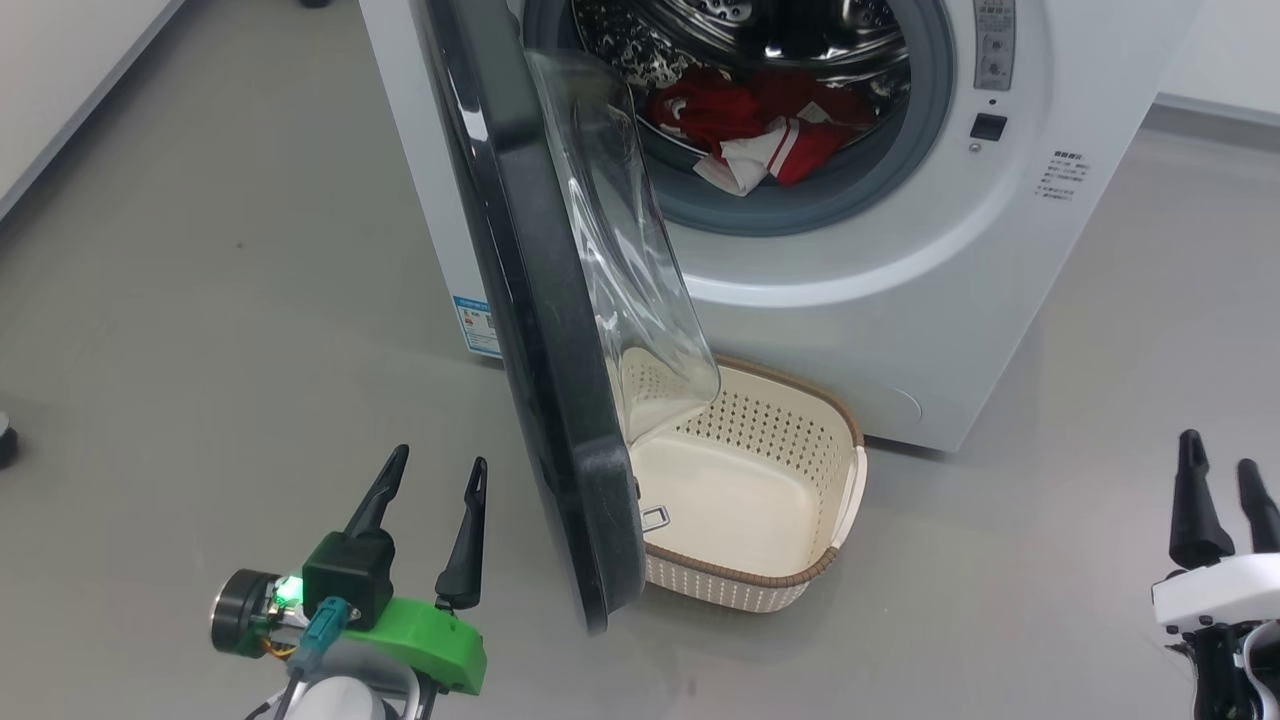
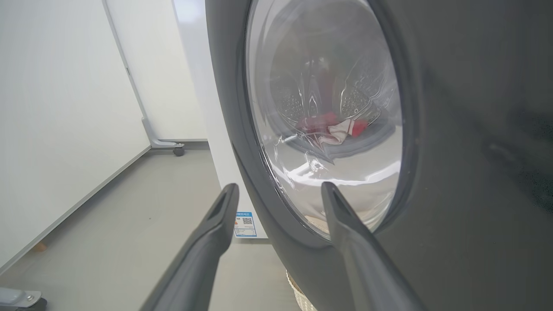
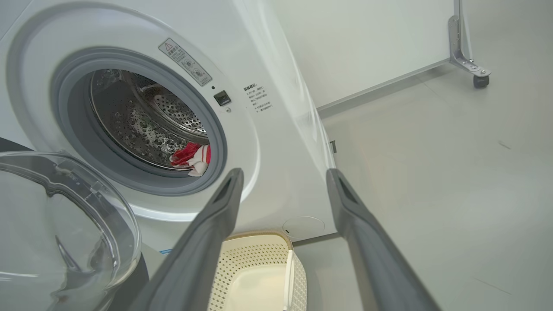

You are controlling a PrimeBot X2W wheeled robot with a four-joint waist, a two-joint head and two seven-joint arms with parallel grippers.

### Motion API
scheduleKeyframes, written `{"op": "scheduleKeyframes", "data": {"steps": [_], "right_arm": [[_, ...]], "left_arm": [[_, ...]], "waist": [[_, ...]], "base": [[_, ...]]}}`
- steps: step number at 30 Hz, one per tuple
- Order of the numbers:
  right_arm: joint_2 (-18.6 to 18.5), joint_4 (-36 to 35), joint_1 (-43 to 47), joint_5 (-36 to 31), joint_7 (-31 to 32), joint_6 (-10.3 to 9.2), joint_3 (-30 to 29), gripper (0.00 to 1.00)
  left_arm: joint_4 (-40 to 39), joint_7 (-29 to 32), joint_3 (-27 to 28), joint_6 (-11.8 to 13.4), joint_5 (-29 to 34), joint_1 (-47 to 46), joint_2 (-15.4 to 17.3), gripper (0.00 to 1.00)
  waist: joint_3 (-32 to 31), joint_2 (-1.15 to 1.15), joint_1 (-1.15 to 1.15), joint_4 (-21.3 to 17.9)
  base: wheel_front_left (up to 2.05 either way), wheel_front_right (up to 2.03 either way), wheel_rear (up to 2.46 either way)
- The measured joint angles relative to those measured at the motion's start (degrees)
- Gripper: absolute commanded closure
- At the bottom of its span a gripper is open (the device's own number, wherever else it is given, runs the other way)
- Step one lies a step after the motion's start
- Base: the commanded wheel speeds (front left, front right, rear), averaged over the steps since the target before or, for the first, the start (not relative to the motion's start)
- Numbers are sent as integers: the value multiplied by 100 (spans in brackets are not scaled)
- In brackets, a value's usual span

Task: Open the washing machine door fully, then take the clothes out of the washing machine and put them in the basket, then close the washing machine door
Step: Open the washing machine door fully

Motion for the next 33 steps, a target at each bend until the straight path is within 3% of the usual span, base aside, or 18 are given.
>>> {"op": "scheduleKeyframes", "data": {"steps": [6,8,10,16,33], "right_arm": [[-258,34,130,-1018,-556,-469,141,0],[-393,34,159,-1527,-588,-730,198,0],[-472,22,196,-1822,-588,-869,244,0],[-405,8,276,-2319,-588,-938,424,0],[359,85,584,-2675,-588,-990,652,0]], "left_arm": [[85,1,63,-3,25,57,1,0],[120,1,71,-3,26,123,2,0],[123,1,81,-4,26,136,2,0],[125,1,90,-15,34,138,3,0],[162,1,154,-62,58,170,5,0]], "waist": [[-142,0,0,-6],[-205,0,0,-13],[-236,0,0,-17],[-268,0,0,-21],[-326,0,0,-119]], "base": [[0,0,0],[0,0,0],[0,0,0],[0,0,0],[0,0,0]]}}
